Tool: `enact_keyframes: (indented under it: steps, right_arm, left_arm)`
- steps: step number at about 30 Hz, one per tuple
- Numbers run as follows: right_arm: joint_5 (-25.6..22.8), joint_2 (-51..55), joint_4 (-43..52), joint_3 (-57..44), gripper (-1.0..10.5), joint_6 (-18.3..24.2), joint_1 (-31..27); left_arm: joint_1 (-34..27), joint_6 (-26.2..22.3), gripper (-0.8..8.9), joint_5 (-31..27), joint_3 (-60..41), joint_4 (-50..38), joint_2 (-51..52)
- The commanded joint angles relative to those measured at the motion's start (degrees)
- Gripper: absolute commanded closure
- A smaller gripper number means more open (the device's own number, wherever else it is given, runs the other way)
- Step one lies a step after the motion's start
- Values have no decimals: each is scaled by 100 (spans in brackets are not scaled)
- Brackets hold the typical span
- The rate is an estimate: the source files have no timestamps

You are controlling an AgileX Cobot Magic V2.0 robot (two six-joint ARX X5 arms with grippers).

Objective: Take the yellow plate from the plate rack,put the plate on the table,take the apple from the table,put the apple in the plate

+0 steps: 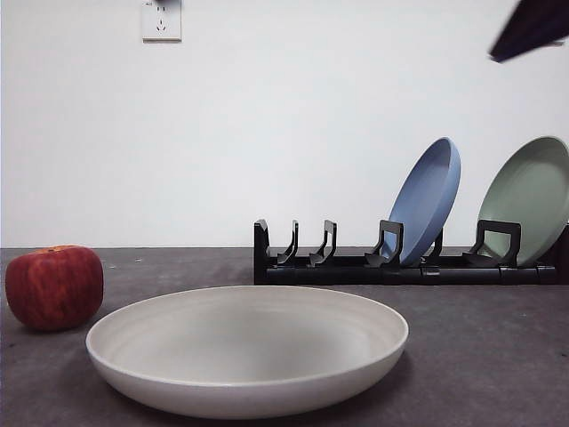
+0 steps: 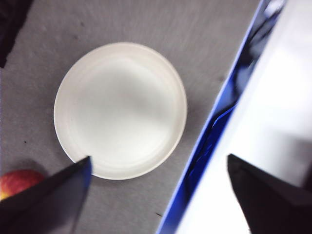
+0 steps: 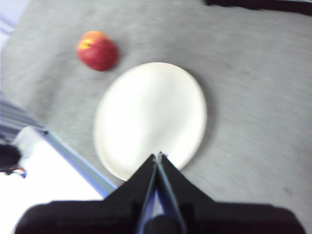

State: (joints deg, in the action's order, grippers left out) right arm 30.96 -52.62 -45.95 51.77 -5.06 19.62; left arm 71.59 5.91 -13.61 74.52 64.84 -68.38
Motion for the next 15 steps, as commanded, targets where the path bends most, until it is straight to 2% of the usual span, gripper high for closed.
enact_keyframes:
  steps: [1,5,9,13,15]
  right_arm:
    - [-37,-164,431,15,949,-431,374]
    - [-57,-538,1113,17,949,-890,955]
    - [-122,-1099,1858,81,948,-1178,1582]
    - [-702,-1963,2017,662,930,-1298,2251]
    - [-957,-2393,2017,1051,857,-1287,2511]
  left_arm:
    - [24,409,820,306,7,68,706]
    - [24,566,820,732,7,149,1390]
    - [24,822,821,802,7,509,1893]
    - [24,1241,820,463,-11,1080,2232]
    - [24,1384,821,468,-11,1078,2396]
